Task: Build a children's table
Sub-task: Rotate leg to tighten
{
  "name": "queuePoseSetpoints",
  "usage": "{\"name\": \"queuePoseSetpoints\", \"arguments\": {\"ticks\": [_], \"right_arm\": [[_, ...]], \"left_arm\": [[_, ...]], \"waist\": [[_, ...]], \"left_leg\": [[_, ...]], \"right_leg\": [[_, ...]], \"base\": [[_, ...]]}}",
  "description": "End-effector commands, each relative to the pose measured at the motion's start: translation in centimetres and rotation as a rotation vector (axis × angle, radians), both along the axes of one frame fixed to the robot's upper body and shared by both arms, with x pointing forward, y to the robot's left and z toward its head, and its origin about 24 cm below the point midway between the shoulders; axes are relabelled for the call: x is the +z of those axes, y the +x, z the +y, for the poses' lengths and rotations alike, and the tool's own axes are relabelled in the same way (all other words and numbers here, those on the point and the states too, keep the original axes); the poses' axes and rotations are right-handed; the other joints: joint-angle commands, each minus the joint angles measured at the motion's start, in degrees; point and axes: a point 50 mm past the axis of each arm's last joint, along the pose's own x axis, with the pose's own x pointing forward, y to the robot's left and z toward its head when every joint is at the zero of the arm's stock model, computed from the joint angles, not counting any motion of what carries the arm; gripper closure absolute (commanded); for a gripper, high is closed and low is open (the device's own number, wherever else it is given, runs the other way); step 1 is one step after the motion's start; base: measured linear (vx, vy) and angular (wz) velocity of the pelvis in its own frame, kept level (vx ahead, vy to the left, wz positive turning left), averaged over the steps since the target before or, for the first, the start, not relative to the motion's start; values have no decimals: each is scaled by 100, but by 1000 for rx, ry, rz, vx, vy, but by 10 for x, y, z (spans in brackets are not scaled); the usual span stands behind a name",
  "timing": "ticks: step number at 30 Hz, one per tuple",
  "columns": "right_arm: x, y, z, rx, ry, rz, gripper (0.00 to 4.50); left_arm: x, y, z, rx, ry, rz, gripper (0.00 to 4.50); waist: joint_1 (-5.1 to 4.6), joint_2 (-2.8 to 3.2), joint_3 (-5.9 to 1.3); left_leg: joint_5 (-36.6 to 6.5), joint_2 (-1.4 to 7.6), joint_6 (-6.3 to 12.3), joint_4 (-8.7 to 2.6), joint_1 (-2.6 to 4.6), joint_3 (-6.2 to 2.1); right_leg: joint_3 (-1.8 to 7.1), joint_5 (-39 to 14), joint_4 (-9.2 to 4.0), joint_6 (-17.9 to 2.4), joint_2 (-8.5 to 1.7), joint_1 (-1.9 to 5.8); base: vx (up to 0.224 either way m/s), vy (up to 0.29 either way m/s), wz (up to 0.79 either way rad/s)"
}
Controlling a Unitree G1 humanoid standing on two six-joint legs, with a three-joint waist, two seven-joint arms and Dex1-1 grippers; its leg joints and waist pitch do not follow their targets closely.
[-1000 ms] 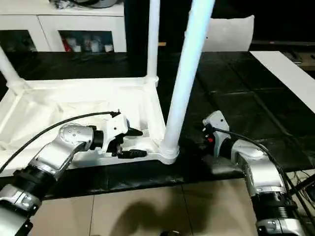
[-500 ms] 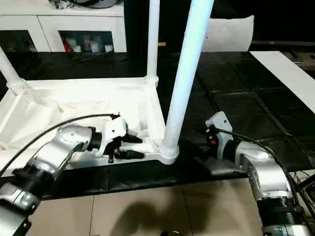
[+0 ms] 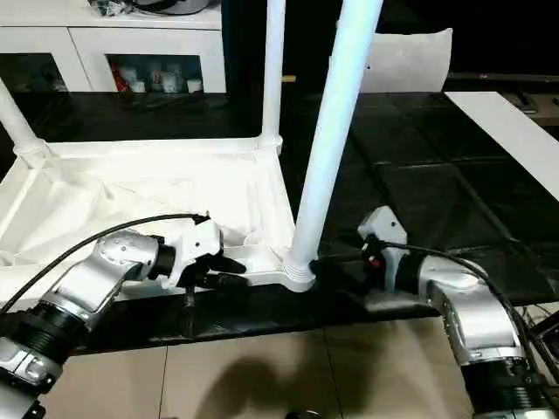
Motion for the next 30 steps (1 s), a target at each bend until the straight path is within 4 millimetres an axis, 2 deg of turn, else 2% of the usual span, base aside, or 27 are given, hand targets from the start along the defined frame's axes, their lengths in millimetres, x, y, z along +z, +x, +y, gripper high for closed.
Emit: {"name": "queuePoseSetpoints", "arguments": {"ticks": [1, 7, 12, 13, 15, 17, 18, 20, 22, 23, 26, 30], "right_arm": [[5, -2, -1, 26, -5, -15, 0], [7, -2, 0, 57, -2, -15, 0], [13, 0, 7, 127, 39, -8, 0], [15, 2, 8, 148, 47, -3, 28], [16, 4, 9, 166, 60, 5, 35], [16, 4, 10, 203, 77, 34, 68], [16, 5, 11, 222, 82, 49, 74], [15, 3, 13, 270, 94, 83, 88], [13, 2, 16, 325, 97, 116, 101], [13, 1, 18, 362, 98, 139, 112], [13, 1, 19, 381, 106, 151, 144], [13, 1, 20, 404, 122, 170, 177]], "left_arm": [[-1, -1, -3, -8, 22, -13, 395], [-5, -3, -1, -37, 62, -17, 444], [-8, -4, 3, -96, 129, -40, 444], [-6, -6, 2, -123, 118, -40, 450], [-3, -8, 0, -154, 106, -37, 450], [0, -11, -3, -208, 100, -32, 450], [0, -12, -4, -232, 102, -26, 450], [0, -14, -5, -270, 111, -22, 450], [0, -15, -5, -295, 125, -24, 450], [0, -14, -6, -295, 124, -24, 450], [1, -14, -6, -287, 113, -20, 450], [1, -14, -7, -282, 100, -8, 450]], "waist": [[25, 3, -345], [20, -14, -338], [20, -6, -352], [21, -5, -353], [16, -10, -352], [32, -10, -366], [33, -31, -358], [77, -2, -370], [105, 3, -367], [148, -30, -369], [187, -15, -367], [208, -41, -369]], "left_leg": [[-882, 50, 451, -379, -101, 46], [-959, 31, 443, -369, -95, 45], [-952, 32, 472, -367, -104, 35], [-937, 36, 469, -369, -109, 30], [-919, 43, 472, -370, -106, 31], [-826, 60, 491, -379, -108, 23], [-787, 80, 501, -387, -113, 27], [-743, 105, 516, -390, -89, 26], [-723, 117, 511, -393, -89, 27], [-701, 125, 510, -393, -84, 38], [-673, 131, 467, -397, -82, 38], [-611, 115, 434, -392, -87, 48]], "right_leg": [[252, -2914, -549, -73, -301, 400], [227, -3118, -595, 49, -295, 390], [222, -3055, -585, 76, -294, 402], [223, -3029, -577, 58, -298, 405], [228, -3002, -568, 6, -304, 403], [249, -2861, -531, -91, -317, 416], [265, -2765, -517, -145, -315, 411], [288, -2585, -476, -308, -326, 407], [294, -2504, -460, -374, -332, 409], [306, -2436, -449, -418, -333, 414], [319, -2426, -427, -441, -348, 417], [324, -2464, -431, -383, -350, 426]], "base": [[0, 0, 0], [0, 0, 0], [0, 0, 0], [0, 0, 0], [0, 0, 0], [0, 0, 0], [0, 0, 0], [0, 0, 0], [0, 0, 0], [0, 0, 0], [0, 0, 0], [0, 0, 0]]}}
